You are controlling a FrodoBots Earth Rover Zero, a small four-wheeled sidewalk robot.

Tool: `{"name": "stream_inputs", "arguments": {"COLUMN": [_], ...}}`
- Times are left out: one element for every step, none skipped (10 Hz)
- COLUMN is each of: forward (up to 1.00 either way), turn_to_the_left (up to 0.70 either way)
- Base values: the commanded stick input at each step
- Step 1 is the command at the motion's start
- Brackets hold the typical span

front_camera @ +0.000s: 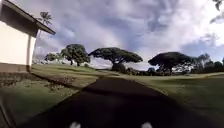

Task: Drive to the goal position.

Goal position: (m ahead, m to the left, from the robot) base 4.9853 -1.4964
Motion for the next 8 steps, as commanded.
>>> {"name": "stream_inputs", "arguments": {"forward": [0.50, 0.50, 0.50, 0.50, 0.50, 0.50, 0.50, 0.50], "turn_to_the_left": [0.00, 0.00, 0.00, 0.00, 0.00, 0.00, 0.00, 0.00]}}
